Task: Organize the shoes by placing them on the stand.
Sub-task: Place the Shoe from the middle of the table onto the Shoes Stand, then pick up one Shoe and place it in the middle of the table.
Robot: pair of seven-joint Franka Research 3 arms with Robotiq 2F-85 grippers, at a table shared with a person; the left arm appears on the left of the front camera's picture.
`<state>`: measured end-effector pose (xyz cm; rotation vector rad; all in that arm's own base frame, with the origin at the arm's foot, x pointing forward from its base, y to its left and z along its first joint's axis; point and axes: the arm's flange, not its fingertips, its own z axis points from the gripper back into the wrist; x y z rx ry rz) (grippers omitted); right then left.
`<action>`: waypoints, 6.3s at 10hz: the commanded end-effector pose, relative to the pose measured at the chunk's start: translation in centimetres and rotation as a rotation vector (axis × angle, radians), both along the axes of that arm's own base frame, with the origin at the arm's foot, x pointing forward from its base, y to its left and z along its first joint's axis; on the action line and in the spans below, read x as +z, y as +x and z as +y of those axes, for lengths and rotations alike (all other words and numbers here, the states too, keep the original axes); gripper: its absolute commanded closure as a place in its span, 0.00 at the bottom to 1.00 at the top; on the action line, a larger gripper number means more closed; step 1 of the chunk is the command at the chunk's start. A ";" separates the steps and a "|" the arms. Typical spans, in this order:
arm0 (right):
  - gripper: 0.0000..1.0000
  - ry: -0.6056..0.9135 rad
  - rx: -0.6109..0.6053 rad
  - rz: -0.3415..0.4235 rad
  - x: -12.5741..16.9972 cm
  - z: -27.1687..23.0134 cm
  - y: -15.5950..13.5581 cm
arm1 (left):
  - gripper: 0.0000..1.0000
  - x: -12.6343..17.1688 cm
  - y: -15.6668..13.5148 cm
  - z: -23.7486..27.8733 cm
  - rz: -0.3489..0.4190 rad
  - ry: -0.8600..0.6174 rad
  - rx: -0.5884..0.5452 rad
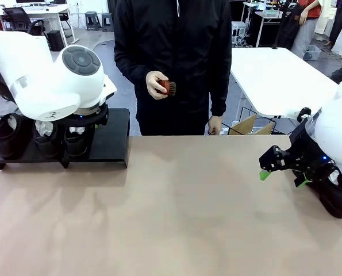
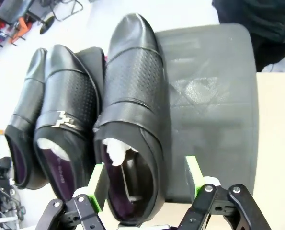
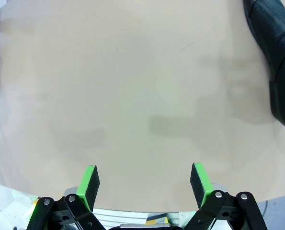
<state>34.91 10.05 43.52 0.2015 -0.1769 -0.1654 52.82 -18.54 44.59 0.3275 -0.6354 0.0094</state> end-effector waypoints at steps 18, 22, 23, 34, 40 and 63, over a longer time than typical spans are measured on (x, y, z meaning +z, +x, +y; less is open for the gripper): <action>0.00 -0.002 0.008 -0.003 0.1 0.0 0.0 | 0.17 6.0 -12.3 -4.6 0.528 -0.459 -0.112; 0.00 0.000 0.000 0.000 0.0 0.0 0.0 | 0.17 5.4 -12.3 -5.8 0.527 -0.532 -0.142; 0.00 -0.113 -0.030 0.019 -0.4 -0.1 1.6 | 0.17 5.4 -12.3 -5.8 0.527 -0.532 -0.142; 0.00 -0.232 -0.109 0.157 -1.1 -10.4 9.0 | 0.17 5.4 -12.3 -5.8 0.527 -0.532 -0.142; 0.00 -0.263 -0.071 0.146 -3.4 -10.2 12.9 | 0.17 5.4 -12.3 -5.8 0.527 -0.532 -0.142; 1.00 -0.148 0.172 0.164 -9.9 -16.3 12.8 | 0.17 5.4 -12.3 -5.8 0.527 -0.532 -0.142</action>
